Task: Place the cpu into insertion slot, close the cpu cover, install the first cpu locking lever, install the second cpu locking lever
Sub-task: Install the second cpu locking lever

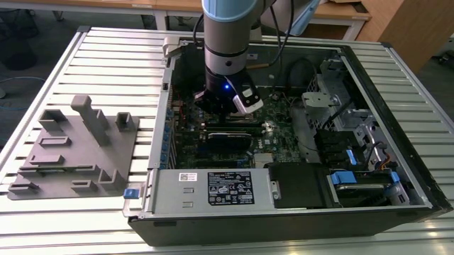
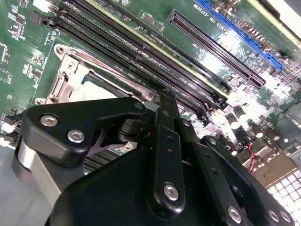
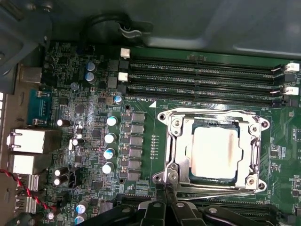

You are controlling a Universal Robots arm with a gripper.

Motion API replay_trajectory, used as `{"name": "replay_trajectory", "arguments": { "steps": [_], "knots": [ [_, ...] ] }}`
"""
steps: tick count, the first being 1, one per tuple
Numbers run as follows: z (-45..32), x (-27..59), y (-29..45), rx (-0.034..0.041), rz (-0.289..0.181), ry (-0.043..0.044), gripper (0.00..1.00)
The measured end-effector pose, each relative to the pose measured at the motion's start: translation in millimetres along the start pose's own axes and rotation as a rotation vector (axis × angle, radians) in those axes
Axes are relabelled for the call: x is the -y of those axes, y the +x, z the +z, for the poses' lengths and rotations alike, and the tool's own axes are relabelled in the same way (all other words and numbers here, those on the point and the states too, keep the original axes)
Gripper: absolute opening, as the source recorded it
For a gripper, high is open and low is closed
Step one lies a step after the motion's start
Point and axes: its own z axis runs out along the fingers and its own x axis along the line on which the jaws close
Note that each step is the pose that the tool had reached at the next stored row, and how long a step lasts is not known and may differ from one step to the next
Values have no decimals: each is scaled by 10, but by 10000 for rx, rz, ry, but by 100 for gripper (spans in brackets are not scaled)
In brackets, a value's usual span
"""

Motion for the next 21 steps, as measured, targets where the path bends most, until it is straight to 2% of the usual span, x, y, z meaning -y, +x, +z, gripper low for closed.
{"name": "replay_trajectory", "arguments": {
  "steps": [5, 9, 15, 16, 21],
  "knots": [
    [-2, 23, 2, 8, 4, -139, 11],
    [-1, 48, 5, 22, 10, -365, 11],
    [6, 92, 10, 39, 19, -645, 11],
    [7, 96, 11, 40, 20, -676, 11],
    [7, 97, 15, 42, 22, -689, 11]
  ]
}}
